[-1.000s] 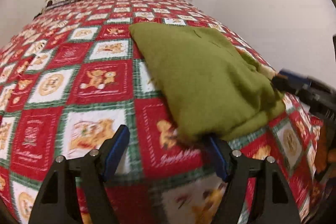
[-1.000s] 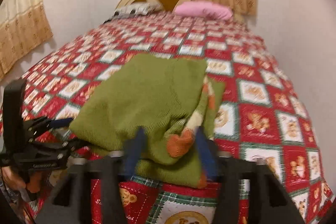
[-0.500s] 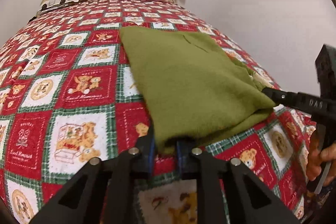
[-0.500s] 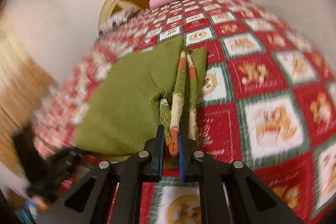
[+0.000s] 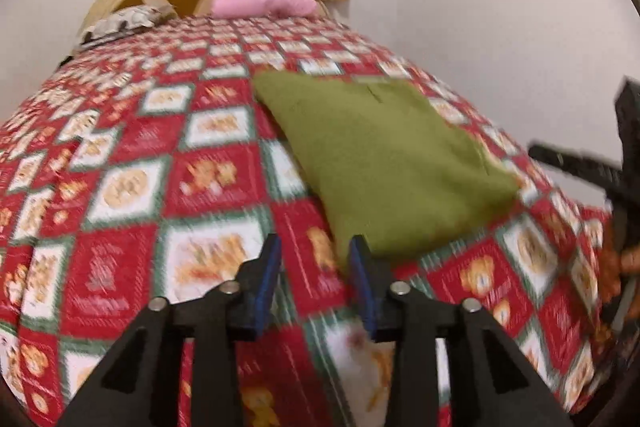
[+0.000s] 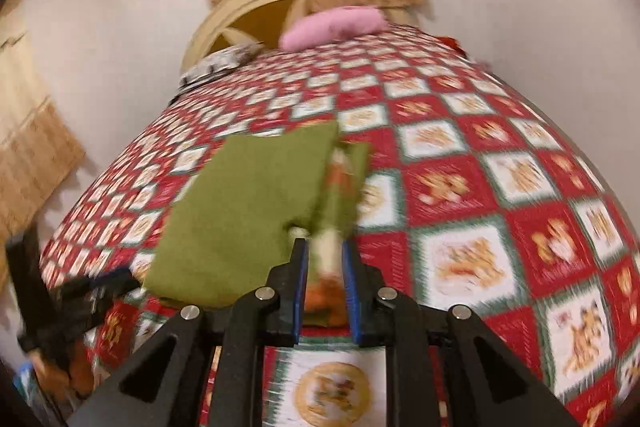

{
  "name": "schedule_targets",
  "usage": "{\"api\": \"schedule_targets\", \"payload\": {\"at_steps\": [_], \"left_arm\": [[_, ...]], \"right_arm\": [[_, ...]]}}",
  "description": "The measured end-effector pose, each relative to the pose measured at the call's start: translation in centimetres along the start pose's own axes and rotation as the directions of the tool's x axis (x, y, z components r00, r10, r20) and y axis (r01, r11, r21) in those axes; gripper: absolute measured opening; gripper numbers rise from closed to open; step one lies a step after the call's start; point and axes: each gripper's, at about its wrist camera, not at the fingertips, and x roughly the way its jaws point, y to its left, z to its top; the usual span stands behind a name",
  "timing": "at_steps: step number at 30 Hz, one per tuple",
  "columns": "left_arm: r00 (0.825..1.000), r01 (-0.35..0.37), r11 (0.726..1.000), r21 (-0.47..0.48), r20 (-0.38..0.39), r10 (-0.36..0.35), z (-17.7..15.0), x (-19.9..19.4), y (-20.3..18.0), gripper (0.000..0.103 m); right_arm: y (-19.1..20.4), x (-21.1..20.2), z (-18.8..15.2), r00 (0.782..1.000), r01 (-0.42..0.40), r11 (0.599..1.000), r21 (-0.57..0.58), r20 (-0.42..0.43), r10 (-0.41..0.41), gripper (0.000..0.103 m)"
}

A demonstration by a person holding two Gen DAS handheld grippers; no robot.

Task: Fold small clothes

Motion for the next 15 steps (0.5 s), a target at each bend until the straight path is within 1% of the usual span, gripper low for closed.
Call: {"api": "schedule_targets", "payload": {"at_steps": [2,3,4,5,6,7,8,9,10,11,12,13,14,15], "left_arm": [[1.000,0.012,0.999,-0.037,0.018,-0.011,1.4,0.2,0.3,0.042],[0.999,0.025,0.998,-0.058,0.027,-0.023,2.3,0.5,0.4,0.050],[0.999,0.027,0.997,-0.067,0.034,-0.025,3.0,1.0,0.3,0.055],[0.999,0.010,0.998,-0.066,0.041,-0.007,3.8,1.7,0.0,0.055],[0.999,-0.006,0.998,-0.060,0.042,0.009,4.2,2.2,-0.3,0.055],[0.999,-0.016,0.998,-0.052,0.042,0.019,4.5,2.9,-0.7,0.055],[0.999,-0.025,0.998,-0.050,0.036,0.027,4.7,3.9,-1.0,0.055],[0.999,-0.033,0.998,-0.054,0.022,0.035,4.6,4.7,-1.2,0.055],[0.999,-0.037,0.997,-0.063,0.004,0.037,4.3,5.2,-1.2,0.056],[0.999,-0.034,0.996,-0.086,-0.015,0.033,3.9,6.0,-1.1,0.056],[0.999,-0.032,0.994,-0.103,-0.019,0.030,3.6,6.1,-1.1,0.056],[0.999,-0.031,0.993,-0.117,-0.020,0.029,3.2,6.1,-1.0,0.061],[0.999,-0.041,0.991,-0.123,-0.023,0.039,2.9,6.1,-1.0,0.066],[0.998,-0.054,0.991,-0.126,-0.029,0.050,2.6,6.2,-1.2,0.076]], "right_arm": [[1.3,1.1,0.5,1.000,-0.013,0.999,-0.038,-0.013,0.012,0.018],[1.7,1.7,0.6,1.000,-0.017,0.999,-0.045,-0.024,0.016,0.019],[1.8,2.8,0.9,0.999,-0.018,0.999,-0.049,-0.046,0.015,0.028],[2.0,4.3,1.1,0.997,-0.001,0.999,-0.054,-0.077,-0.003,0.036],[2.2,5.7,1.0,0.994,0.021,0.998,-0.063,-0.106,-0.027,0.050],[2.1,6.9,0.9,0.990,0.049,0.996,-0.077,-0.126,-0.059,0.053],[2.3,7.7,0.6,0.987,0.064,0.994,-0.090,-0.139,-0.076,0.053],[2.5,8.2,0.4,0.987,0.064,0.993,-0.099,-0.140,-0.077,0.052],[2.5,8.3,0.1,0.989,0.075,0.991,-0.110,-0.121,-0.088,0.026],[2.5,8.3,0.0,0.988,0.081,0.990,-0.118,-0.125,-0.096,0.011],[2.3,8.2,0.1,0.986,0.081,0.990,-0.114,-0.134,-0.096,0.011],[1.7,7.5,0.2,0.989,0.084,0.992,-0.098,-0.111,-0.095,0.010],[1.4,7.2,0.3,0.989,0.102,0.990,-0.096,-0.095,-0.111,0.010],[0.7,6.9,0.4,0.987,0.128,0.988,-0.083,-0.086,-0.135,0.009]]}}
